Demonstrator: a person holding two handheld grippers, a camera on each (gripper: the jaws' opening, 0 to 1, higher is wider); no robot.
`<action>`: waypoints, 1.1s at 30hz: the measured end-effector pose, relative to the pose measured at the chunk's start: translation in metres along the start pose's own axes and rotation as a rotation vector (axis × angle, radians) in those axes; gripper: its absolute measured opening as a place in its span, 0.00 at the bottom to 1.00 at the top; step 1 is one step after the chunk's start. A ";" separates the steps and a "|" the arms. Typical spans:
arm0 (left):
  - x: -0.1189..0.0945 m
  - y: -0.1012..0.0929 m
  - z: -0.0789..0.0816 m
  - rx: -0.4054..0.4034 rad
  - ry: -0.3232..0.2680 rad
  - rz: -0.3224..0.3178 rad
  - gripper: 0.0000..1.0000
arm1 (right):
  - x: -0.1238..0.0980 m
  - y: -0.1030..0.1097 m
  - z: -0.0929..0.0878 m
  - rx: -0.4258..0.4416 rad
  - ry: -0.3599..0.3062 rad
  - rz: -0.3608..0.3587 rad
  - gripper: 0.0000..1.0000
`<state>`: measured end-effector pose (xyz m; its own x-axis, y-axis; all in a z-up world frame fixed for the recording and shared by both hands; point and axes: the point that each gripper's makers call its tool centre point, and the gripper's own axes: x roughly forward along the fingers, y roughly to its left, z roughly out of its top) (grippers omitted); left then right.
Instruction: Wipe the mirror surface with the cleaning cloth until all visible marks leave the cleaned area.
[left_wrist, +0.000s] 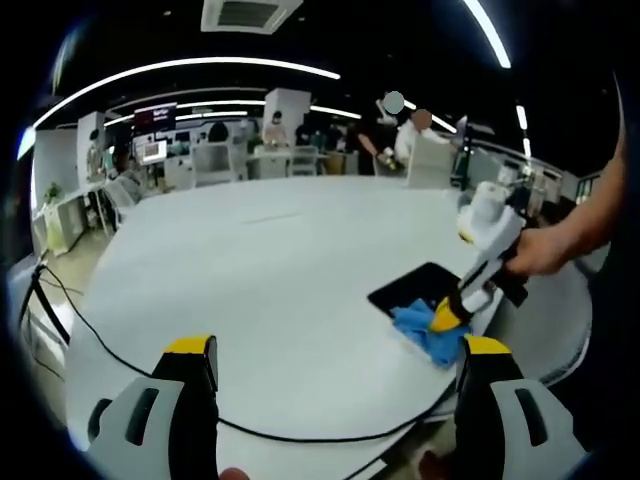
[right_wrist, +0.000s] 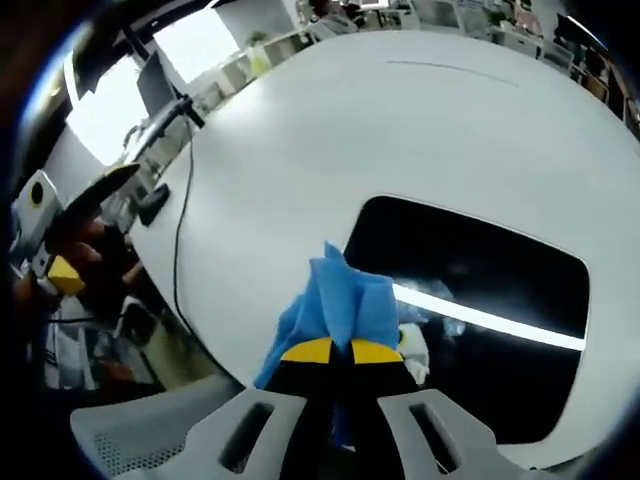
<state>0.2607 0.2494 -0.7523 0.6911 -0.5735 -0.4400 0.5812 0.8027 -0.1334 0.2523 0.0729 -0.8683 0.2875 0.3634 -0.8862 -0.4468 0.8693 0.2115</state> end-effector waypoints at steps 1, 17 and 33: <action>0.000 -0.003 -0.001 0.001 0.006 -0.008 1.00 | 0.000 -0.002 0.000 0.022 -0.002 0.003 0.00; -0.003 0.006 -0.007 0.029 0.004 0.062 1.00 | 0.001 0.000 0.002 0.038 -0.030 0.047 0.00; -0.011 0.014 -0.007 0.034 -0.001 0.091 1.00 | 0.001 0.000 0.003 0.060 -0.017 0.047 0.00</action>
<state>0.2582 0.2686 -0.7553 0.7419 -0.4986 -0.4483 0.5303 0.8455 -0.0626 0.2553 0.0738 -0.8679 0.2817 0.4097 -0.8676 -0.4086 0.8694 0.2779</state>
